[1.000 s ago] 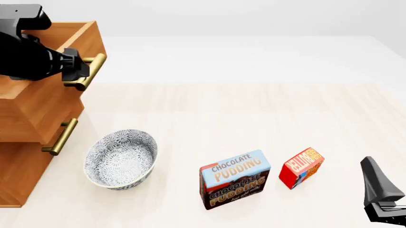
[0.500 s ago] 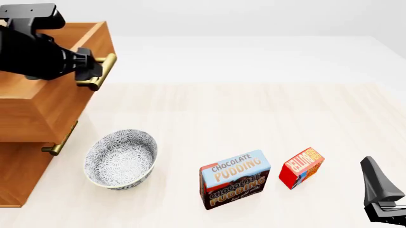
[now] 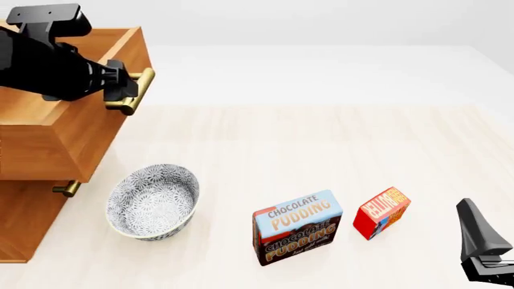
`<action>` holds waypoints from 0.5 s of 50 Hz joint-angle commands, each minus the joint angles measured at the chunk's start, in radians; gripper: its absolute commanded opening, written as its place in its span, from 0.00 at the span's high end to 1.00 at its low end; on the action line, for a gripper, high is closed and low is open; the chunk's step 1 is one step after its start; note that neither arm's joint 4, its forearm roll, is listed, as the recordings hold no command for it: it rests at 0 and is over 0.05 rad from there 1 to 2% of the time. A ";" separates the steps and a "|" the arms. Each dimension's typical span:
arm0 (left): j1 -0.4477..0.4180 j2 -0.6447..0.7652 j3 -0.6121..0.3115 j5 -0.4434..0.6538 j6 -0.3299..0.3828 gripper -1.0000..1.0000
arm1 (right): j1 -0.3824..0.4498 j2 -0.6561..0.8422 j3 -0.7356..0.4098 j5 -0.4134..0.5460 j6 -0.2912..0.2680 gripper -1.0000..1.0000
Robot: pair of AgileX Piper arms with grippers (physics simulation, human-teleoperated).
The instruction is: Put the butter at the back in the top drawer of the cabinet and close it.
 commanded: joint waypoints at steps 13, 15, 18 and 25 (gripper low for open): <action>-0.006 0.055 0.070 0.053 -0.001 0.00 | 0.000 0.000 0.000 0.000 0.000 0.00; -0.010 0.055 0.071 0.055 -0.001 0.00 | 0.000 0.000 0.000 0.000 0.000 0.00; -0.015 0.057 0.068 0.057 -0.004 0.00 | 0.000 0.000 0.000 0.000 0.000 0.00; -0.044 0.076 0.052 0.056 -0.019 0.00 | 0.000 0.000 0.000 0.000 0.000 0.00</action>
